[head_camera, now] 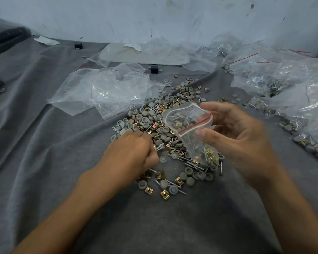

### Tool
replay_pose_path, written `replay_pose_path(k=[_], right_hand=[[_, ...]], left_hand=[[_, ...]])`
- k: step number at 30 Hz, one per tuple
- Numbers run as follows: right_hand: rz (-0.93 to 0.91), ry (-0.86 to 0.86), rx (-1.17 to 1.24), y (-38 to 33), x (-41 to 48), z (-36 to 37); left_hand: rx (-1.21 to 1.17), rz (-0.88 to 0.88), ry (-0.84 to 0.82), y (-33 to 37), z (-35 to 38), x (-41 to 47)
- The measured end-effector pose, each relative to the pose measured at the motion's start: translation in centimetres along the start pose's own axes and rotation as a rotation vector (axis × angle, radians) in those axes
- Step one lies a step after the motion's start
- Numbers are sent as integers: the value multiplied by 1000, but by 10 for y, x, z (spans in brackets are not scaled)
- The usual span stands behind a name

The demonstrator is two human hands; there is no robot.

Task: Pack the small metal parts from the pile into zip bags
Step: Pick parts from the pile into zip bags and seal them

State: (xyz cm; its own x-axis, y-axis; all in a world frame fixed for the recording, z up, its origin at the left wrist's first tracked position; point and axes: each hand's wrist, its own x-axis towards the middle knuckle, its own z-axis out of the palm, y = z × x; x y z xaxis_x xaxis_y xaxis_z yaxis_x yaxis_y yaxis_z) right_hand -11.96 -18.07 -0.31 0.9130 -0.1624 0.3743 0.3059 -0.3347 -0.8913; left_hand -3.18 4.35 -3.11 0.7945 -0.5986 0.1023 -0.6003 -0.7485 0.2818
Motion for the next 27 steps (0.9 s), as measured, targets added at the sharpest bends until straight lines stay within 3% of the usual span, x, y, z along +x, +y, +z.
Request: replay_pose_path(k=[3, 9, 18, 27], right_hand=[[8, 3, -7, 0, -1, 0], [-18, -24, -107, 1, -2, 9], [-88, -109, -231, 5, -5, 18], [-54, -14, -127, 7, -2, 11]], left_hand=[[-173, -28, 44, -10, -17, -4], [-463, 46, 326, 2, -32, -11], [-390, 125, 355, 11, -23, -8], [-401, 90, 338, -2, -33, -10]])
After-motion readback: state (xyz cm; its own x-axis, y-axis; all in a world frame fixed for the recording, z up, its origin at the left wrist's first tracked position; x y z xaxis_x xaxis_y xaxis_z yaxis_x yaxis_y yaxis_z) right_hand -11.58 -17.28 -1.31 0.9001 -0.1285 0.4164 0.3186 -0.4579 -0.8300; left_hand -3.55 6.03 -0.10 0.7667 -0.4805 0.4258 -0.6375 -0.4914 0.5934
